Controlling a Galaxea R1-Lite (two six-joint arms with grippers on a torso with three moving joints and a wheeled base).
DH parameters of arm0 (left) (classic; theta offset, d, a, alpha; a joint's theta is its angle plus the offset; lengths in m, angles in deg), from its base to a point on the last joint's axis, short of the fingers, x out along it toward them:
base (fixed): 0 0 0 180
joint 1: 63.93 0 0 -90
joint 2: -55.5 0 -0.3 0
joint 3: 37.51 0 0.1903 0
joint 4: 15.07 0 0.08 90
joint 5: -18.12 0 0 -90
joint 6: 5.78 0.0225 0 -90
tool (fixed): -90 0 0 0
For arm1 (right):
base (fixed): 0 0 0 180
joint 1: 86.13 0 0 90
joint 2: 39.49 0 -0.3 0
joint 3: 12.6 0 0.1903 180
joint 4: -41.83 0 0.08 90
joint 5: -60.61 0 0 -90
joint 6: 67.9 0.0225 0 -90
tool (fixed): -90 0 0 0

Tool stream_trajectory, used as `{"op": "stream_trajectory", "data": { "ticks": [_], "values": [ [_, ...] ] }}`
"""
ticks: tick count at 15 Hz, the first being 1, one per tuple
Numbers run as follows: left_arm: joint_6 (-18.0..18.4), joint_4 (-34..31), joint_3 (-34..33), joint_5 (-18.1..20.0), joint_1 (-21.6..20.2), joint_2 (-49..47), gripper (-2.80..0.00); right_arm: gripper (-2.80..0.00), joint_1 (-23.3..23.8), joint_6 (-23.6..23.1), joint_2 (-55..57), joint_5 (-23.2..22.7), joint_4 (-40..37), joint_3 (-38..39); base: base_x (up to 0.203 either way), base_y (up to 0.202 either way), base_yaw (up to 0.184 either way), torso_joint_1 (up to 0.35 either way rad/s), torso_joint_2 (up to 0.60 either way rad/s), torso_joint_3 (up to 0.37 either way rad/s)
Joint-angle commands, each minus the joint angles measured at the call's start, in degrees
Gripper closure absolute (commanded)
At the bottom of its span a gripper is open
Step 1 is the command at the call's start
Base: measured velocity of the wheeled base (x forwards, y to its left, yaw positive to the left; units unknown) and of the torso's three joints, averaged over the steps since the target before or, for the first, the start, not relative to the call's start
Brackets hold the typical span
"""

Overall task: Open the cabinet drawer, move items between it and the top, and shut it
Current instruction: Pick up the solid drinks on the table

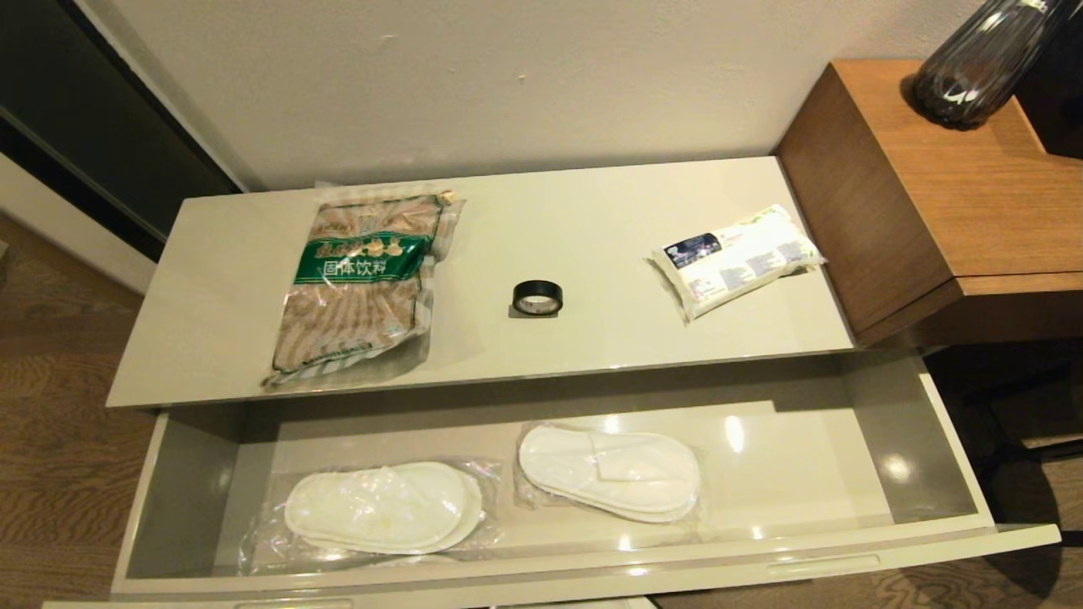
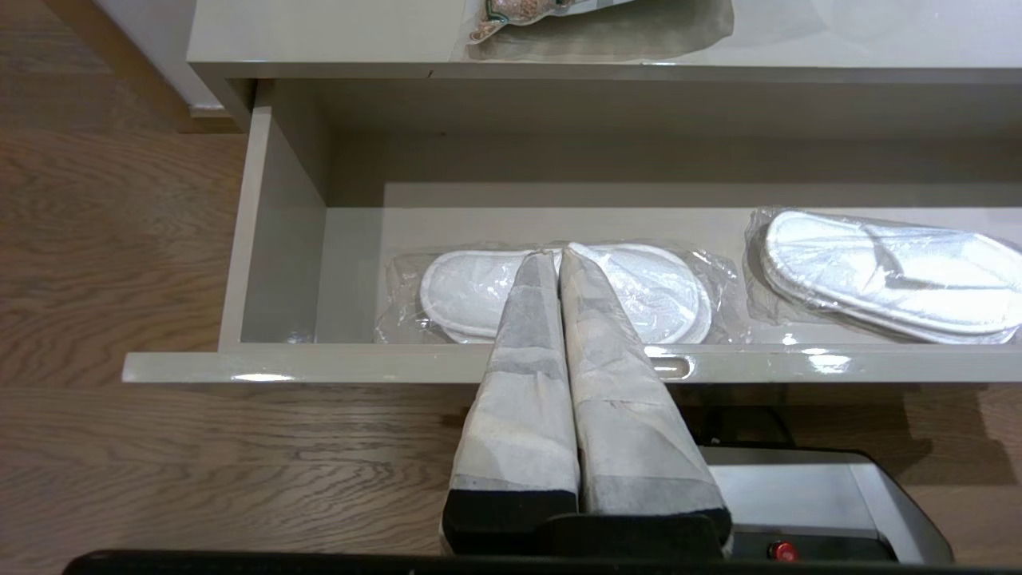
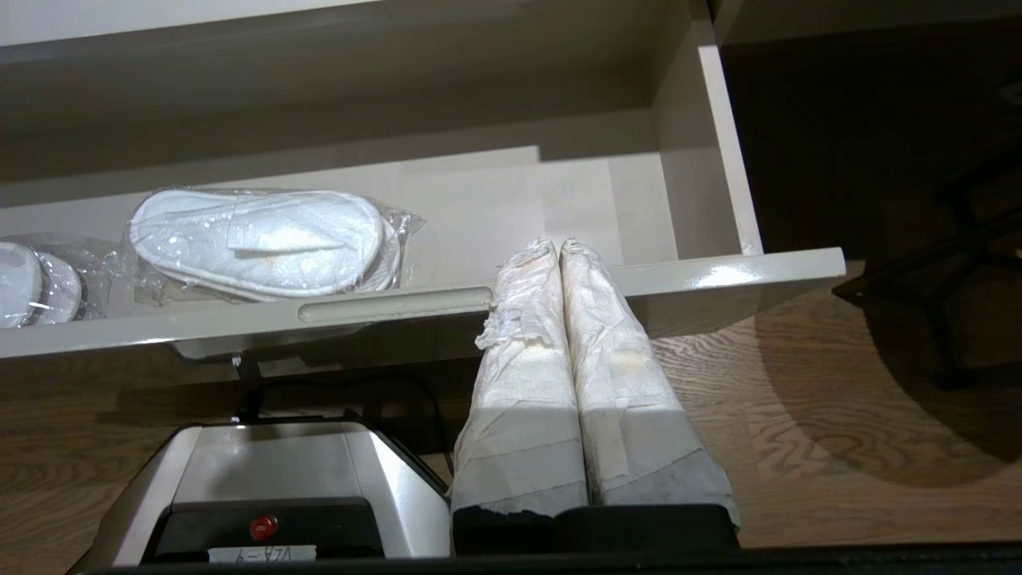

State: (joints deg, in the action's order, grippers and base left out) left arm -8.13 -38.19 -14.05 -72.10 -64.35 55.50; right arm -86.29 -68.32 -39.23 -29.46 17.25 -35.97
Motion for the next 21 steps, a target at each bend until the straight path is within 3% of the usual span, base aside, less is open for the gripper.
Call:
{"op": "stream_trajectory", "data": {
  "ticks": [1,7,9,13,15,18,19,21],
  "values": [
    [0.6,0.0,0.1,-0.1,0.0,0.0,0.00,0.00,0.0,0.0,0.0,0.0,0.0,0.1,0.000,0.000,0.000,0.000,0.00,0.000],
    [2.9,-3.0,2.2,0.2,0.0,-0.1,0.00,0.00,0.0,0.0,0.0,0.0,0.0,0.1,0.000,0.000,0.000,0.000,0.00,0.000],
    [2.6,-5.8,9.7,0.5,0.0,-4.0,0.00,0.00,0.0,0.0,0.0,0.0,0.0,0.1,0.000,0.000,0.000,0.000,0.00,0.000],
    [0.2,-14.5,31.5,0.5,0.0,-23.6,0.00,0.00,0.0,0.0,0.0,0.0,0.0,0.1,0.000,0.000,0.000,0.000,0.00,0.000],
    [1.8,-19.0,38.0,0.4,0.0,-34.6,0.00,0.00,0.0,0.0,0.0,0.0,0.0,0.1,0.000,0.000,0.000,0.000,0.00,0.000],
    [7.8,-22.8,43.9,-0.1,-0.1,-49.6,0.00,0.00,0.0,0.0,0.0,0.0,0.0,0.1,0.000,0.000,0.000,0.000,0.00,0.000],
    [11.6,-23.3,45.1,-0.3,-0.1,-53.6,0.00,0.00,0.0,0.0,0.0,0.0,0.0,0.1,0.000,0.000,0.000,0.000,0.00,0.000],
    [25.3,-23.0,45.7,-1.0,0.1,-58.7,0.00,0.00,0.0,0.0,0.0,0.0,0.0,0.1,0.000,0.000,0.000,0.000,0.00,0.000]
  ]
}}
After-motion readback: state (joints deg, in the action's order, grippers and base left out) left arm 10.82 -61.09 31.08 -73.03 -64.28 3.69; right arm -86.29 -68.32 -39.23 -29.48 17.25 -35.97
